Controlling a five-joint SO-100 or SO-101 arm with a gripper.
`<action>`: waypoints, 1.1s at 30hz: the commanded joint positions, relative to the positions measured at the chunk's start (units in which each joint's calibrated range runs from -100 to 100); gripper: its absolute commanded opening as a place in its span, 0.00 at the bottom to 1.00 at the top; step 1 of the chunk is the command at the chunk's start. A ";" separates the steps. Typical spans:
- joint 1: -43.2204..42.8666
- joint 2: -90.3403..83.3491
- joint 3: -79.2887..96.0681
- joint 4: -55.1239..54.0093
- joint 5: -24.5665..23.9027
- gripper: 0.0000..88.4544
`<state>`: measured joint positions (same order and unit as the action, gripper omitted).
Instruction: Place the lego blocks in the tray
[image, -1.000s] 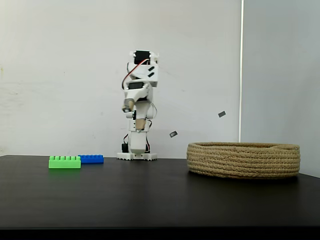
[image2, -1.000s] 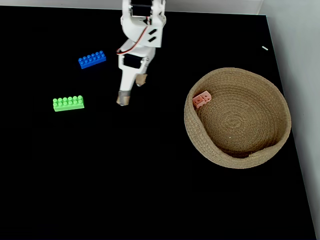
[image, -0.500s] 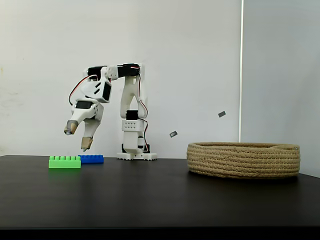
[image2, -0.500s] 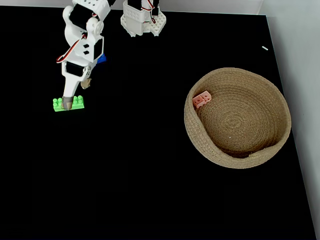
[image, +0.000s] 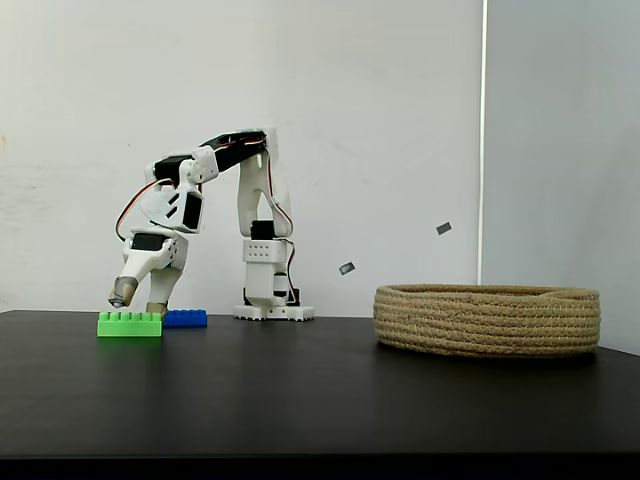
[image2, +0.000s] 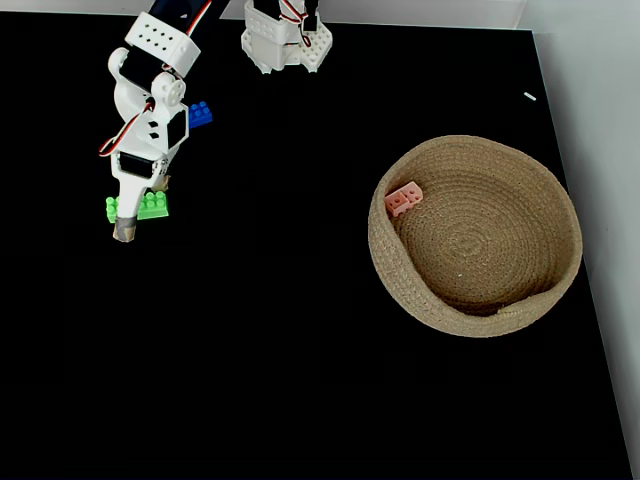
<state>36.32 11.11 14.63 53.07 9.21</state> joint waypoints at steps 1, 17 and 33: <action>0.53 -0.02 -4.00 -0.80 1.90 0.34; -8.37 1.53 -40.03 32.27 -3.61 0.00; -38.96 -14.29 -46.04 33.94 -21.10 0.00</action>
<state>3.75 5.26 -35.13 91.64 -8.77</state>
